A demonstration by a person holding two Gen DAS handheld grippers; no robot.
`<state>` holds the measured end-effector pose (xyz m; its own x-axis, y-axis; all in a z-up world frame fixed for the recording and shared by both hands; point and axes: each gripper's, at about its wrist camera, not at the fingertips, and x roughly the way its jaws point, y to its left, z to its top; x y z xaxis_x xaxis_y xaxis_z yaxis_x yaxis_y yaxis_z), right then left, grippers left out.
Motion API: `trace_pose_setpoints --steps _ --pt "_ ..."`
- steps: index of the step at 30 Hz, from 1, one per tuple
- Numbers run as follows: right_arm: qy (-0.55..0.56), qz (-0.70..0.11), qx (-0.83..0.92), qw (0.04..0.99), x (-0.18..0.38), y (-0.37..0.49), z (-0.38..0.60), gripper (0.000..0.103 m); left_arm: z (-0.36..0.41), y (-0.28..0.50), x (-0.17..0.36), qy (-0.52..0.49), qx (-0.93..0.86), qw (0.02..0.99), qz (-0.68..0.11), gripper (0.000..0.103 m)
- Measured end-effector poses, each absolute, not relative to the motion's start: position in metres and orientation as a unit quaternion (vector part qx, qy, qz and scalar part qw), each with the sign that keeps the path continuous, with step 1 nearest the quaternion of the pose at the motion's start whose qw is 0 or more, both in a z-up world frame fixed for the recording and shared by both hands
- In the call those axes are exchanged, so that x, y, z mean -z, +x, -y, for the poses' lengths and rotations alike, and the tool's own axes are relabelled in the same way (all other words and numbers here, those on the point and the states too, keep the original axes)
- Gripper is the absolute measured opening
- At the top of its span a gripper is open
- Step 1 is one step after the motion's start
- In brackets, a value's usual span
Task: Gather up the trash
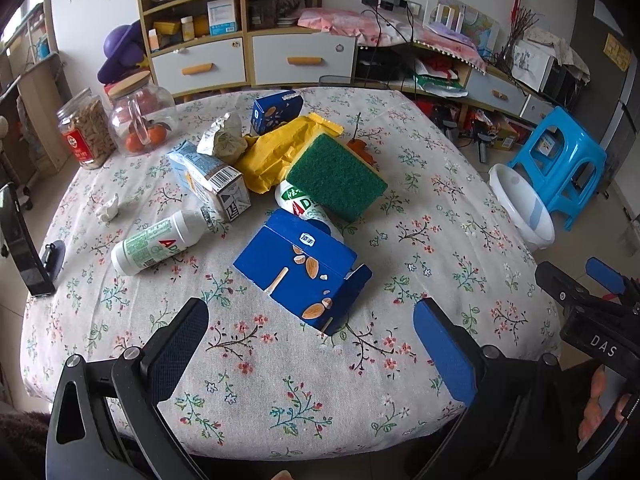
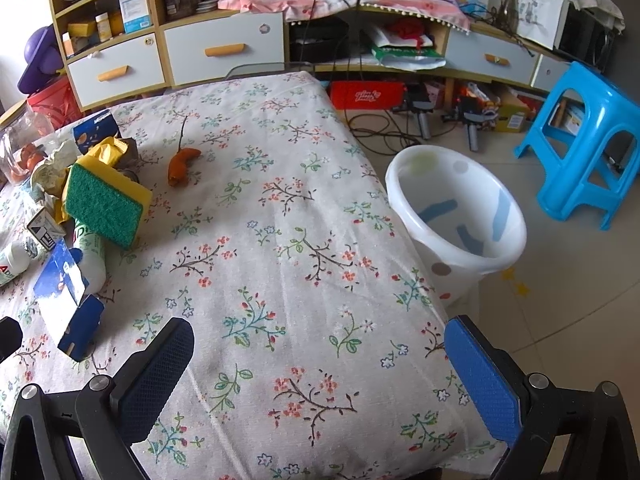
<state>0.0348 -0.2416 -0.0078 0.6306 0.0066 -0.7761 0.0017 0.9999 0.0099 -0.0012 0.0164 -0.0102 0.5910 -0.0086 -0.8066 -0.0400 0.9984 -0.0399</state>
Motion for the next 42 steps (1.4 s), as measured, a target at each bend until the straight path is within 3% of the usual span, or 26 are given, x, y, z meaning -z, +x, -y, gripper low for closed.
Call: trace_pose_setpoints --steps 42 --pt "0.004 -0.434 -0.004 0.901 0.0101 0.0371 0.2357 0.103 -0.0231 -0.0054 0.0117 -0.034 -0.014 0.889 -0.456 0.103"
